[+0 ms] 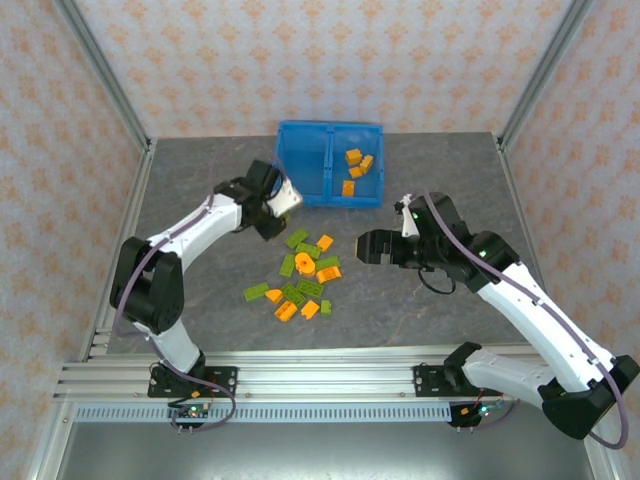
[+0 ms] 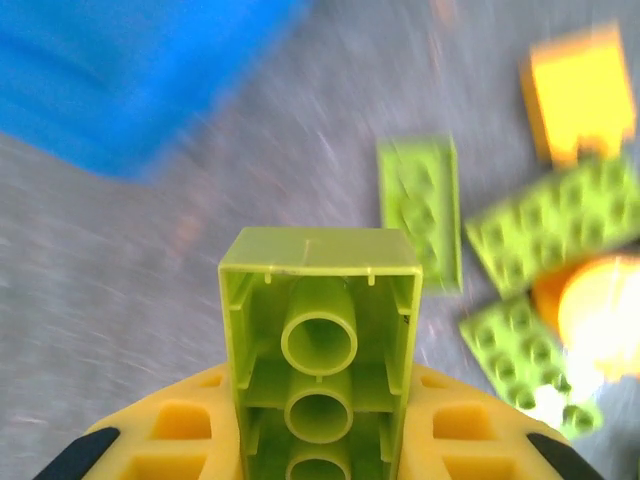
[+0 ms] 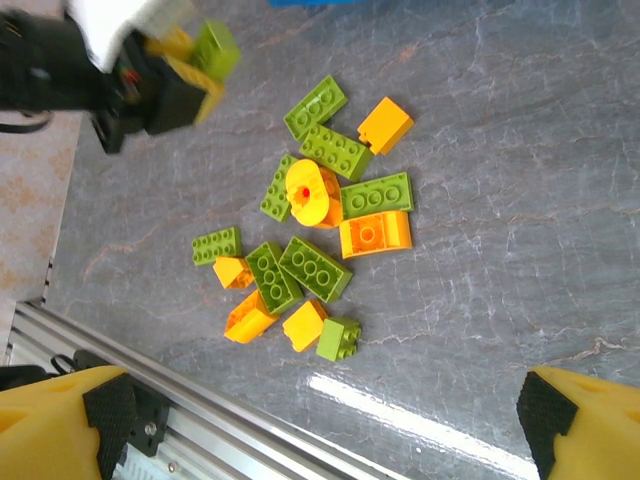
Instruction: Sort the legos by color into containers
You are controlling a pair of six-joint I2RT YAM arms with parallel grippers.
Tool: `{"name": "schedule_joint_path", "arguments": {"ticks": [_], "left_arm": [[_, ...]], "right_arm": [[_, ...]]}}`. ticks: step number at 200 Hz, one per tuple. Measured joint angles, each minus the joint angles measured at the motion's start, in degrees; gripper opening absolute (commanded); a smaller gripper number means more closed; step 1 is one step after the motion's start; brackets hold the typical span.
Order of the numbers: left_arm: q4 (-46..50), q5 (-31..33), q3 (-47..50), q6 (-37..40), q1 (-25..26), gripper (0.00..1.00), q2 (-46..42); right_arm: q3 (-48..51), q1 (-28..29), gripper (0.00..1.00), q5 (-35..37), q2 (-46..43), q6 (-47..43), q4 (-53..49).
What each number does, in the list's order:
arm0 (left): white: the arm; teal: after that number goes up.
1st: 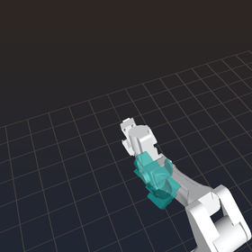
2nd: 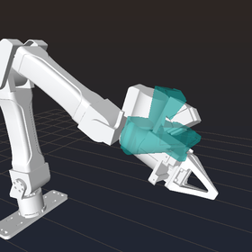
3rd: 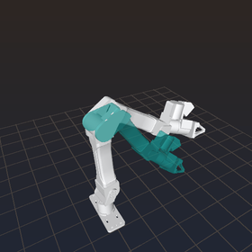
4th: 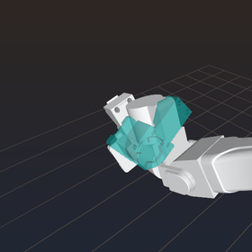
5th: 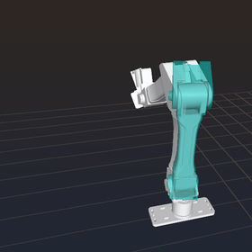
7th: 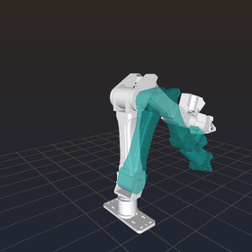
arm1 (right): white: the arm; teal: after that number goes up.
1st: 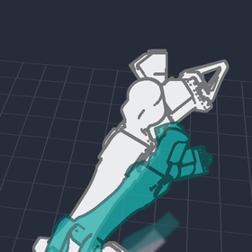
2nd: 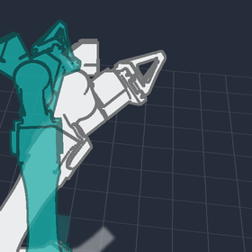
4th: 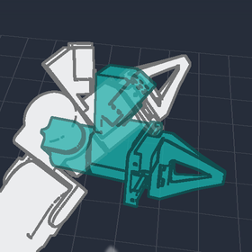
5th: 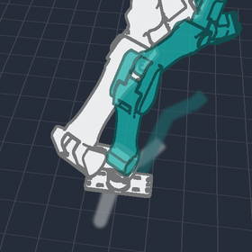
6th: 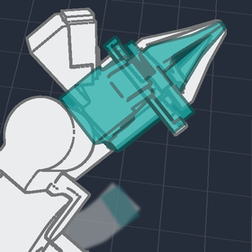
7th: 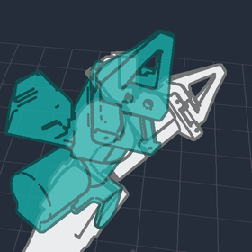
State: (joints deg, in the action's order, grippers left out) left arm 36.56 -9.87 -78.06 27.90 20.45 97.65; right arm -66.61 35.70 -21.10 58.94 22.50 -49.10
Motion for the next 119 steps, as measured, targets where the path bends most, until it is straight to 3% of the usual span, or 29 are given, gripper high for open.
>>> {"name": "schedule_joint_path", "arguments": {"ticks": [24, 57, 102, 119], "left_arm": [[-1.44, 3.10, -12.57, -7.54, 0.00, 0.22, 3.37], [-1.33, 7.13, -32.72, -18.23, 0.00, 0.21, 18.25], [3.50, 9.40, -45.53, -28.00, -0.52, 0.23, 35.63], [5.11, 9.25, -48.85, -29.62, -0.70, 0.30, 39.85]], "right_arm": [[-0.15, 0.00, 0.99, 1.62, -0.57, 0.90, 0.09], [-0.15, 0.00, 0.99, 4.11, -1.73, 2.25, 0.04], [-1.05, 0.00, 0.99, 6.16, -3.17, 3.69, -0.26], [-1.53, 0.00, 0.99, 6.84, -3.80, 3.93, -0.72]]}}
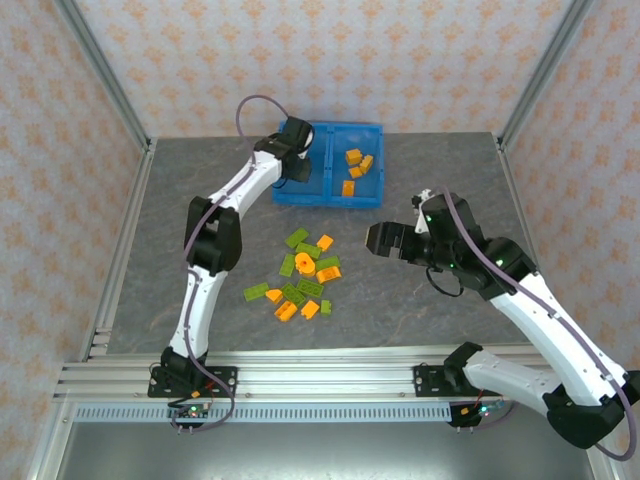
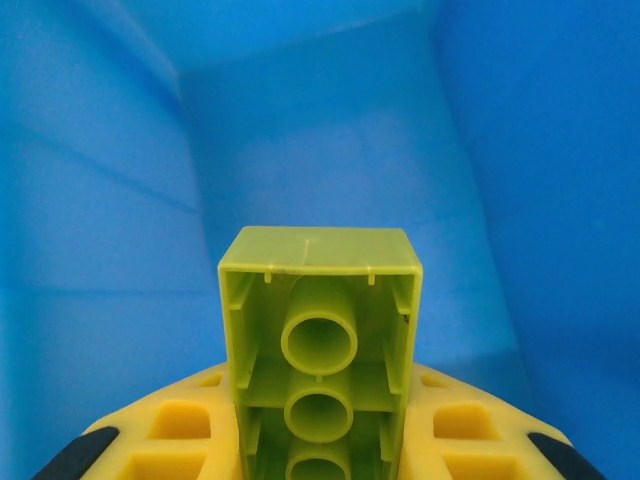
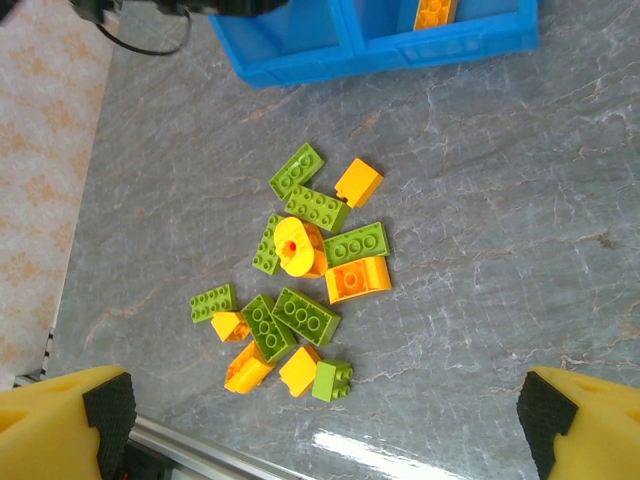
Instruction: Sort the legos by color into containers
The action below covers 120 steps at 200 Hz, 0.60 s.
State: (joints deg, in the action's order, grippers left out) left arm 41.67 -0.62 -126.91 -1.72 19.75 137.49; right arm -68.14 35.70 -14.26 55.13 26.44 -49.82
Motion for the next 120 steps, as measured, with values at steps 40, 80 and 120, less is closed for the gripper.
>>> {"name": "schedule_joint_path", "arguments": {"ticks": [40, 80, 120], "left_arm": [[1.95, -0.70, -2.23, -2.45, -0.04, 0.44, 1.66], [1.81, -2.75, -2.01, -2.95, 0.13, 0.52, 0.00], [0.70, -4.52, 9.40, -2.75, 0.72, 0.52, -13.60]], "right_arm": [[-0.13, -0.02, 0.99, 1.05, -1.31, 0.87, -0.39], [-0.13, 0.00, 1.00, 1.27, -1.31, 1.46, -0.39], [-0.15, 0.00, 0.99, 1.42, -1.20, 1.46, -0.39]]}}
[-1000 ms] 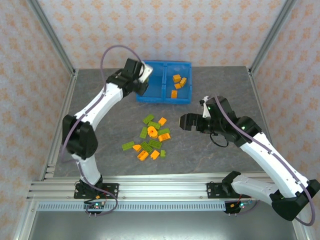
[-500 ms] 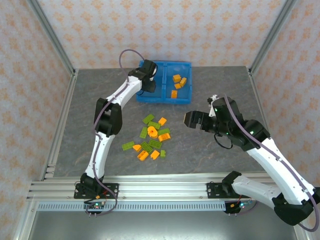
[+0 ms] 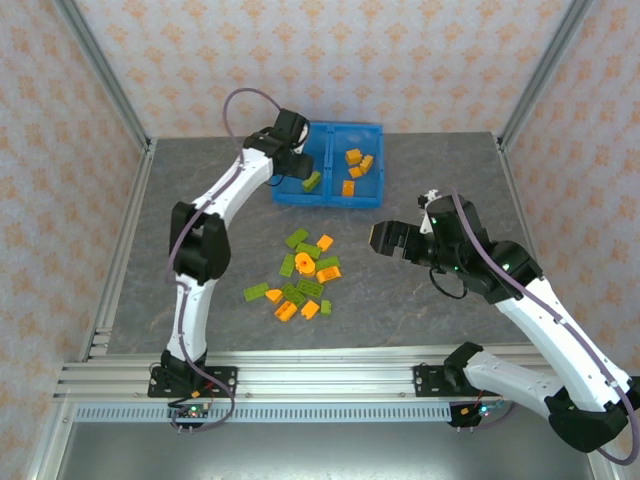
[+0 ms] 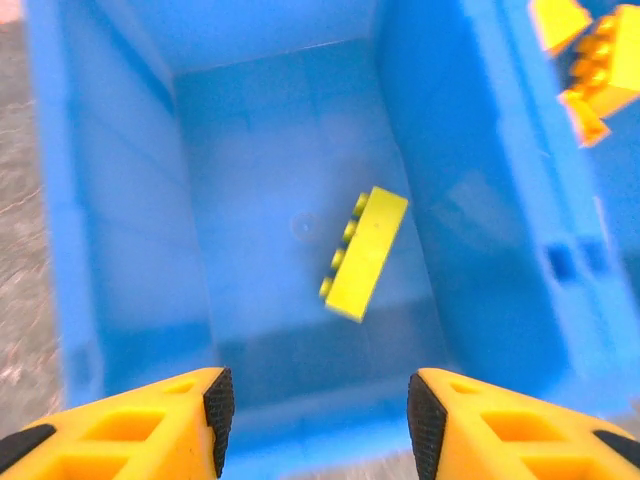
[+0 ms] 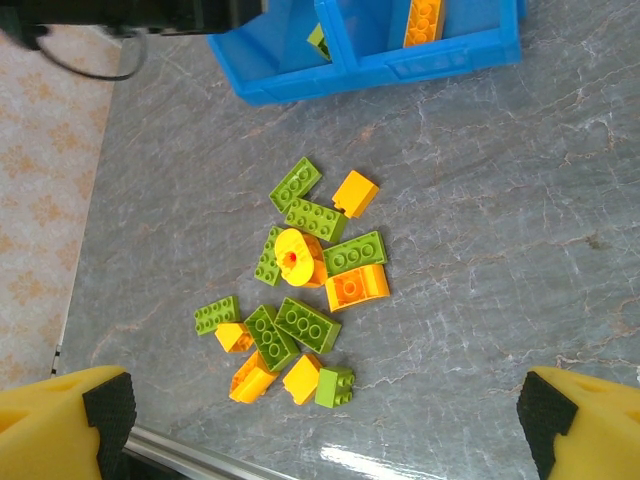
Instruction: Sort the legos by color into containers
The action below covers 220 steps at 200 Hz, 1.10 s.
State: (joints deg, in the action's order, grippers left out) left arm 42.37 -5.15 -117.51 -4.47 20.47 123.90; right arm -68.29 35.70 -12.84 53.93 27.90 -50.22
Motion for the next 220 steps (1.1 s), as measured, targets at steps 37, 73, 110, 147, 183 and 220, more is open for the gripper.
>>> {"name": "schedule_joint_path", "arguments": {"ticks": [37, 73, 110, 147, 183, 220], "left_arm": [[-2.03, -3.17, 18.05, 2.97, 1.25, 0.53, -22.03], [0.63, -6.47, 36.15, 11.30, 3.23, 0.54, -42.47], [7.80, -6.88, 53.02, 29.20, 8.31, 0.57, -56.04], [9.97, -6.67, 63.82, 42.23, 8.31, 0.60, -56.15], [9.25, -6.95, 66.36, 47.80, 7.41, 0.72, -48.30], [8.13, -8.20, 65.02, 48.72, 3.74, 0.74, -38.34]], "right_arm": [[-0.09, 0.00, 0.99, -0.11, 1.11, -0.07, 0.04], [-0.09, -0.02, 0.99, -2.08, 2.99, -1.27, 0.26], [-0.48, 0.00, 0.99, -4.37, 6.27, -4.00, 0.52], [-1.38, 0.00, 1.00, -5.42, 7.93, -5.27, 0.50], [-1.31, 0.00, 0.99, -5.42, 6.01, -5.09, 0.52], [-1.22, 0.00, 0.99, -5.35, 3.34, -4.96, 0.50]]}}
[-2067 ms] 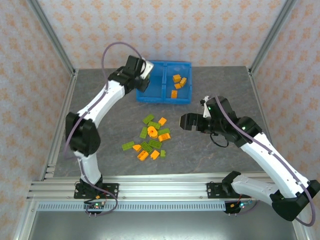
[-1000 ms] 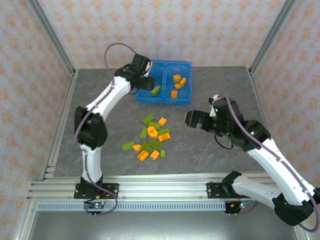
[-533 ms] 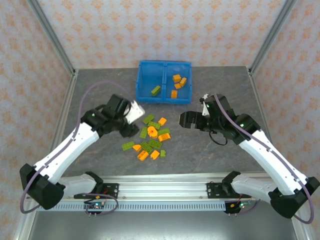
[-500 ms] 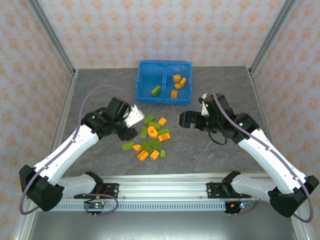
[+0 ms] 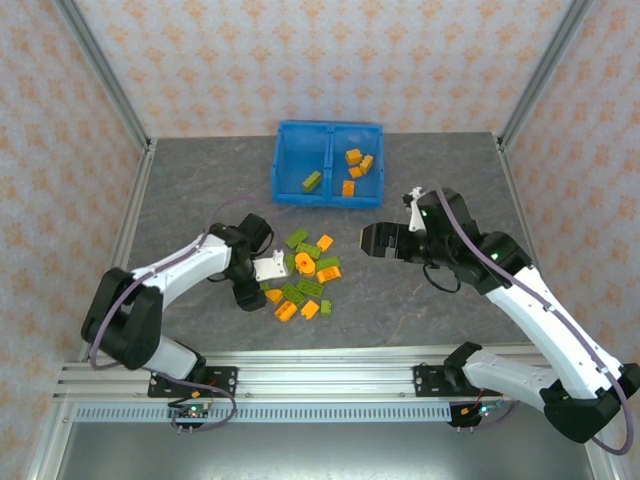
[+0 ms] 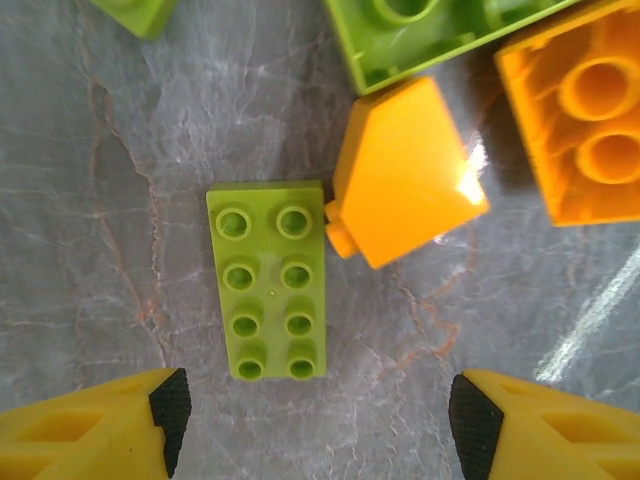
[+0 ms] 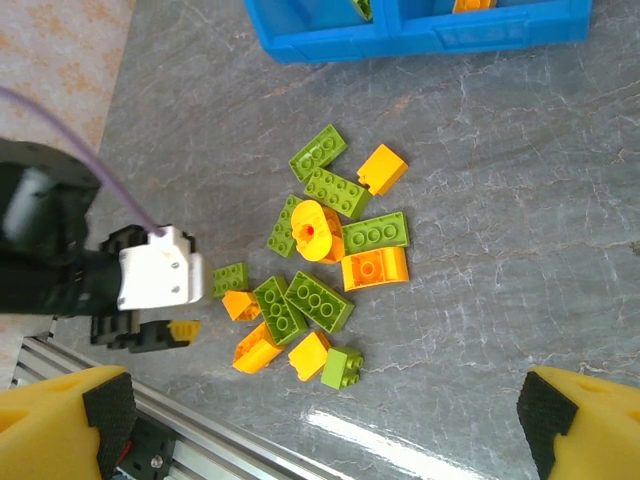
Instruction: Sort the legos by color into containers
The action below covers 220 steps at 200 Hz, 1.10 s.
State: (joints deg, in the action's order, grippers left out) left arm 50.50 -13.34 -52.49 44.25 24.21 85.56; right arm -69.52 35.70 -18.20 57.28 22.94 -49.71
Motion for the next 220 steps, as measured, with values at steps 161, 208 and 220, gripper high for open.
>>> {"name": "schedule_joint_path", "arguments": {"ticks": [161, 208, 220], "left_arm": [[-5.07, -0.50, -1.01, -0.76, -0.94, 0.18, 9.11], [-5.97, -0.66, -0.11, -0.85, -0.94, 0.16, 7.74], [-6.78, -0.59, 0.55, -0.92, -0.94, 0.16, 6.34]], "right_arm": [[0.17, 0.00, 0.99, -2.25, -3.19, -0.57, -2.58], [0.20, 0.00, 0.99, -9.49, -2.58, -3.32, -5.40], [0.20, 0.00, 1.00, -10.75, -1.79, -3.67, -5.84]]}}
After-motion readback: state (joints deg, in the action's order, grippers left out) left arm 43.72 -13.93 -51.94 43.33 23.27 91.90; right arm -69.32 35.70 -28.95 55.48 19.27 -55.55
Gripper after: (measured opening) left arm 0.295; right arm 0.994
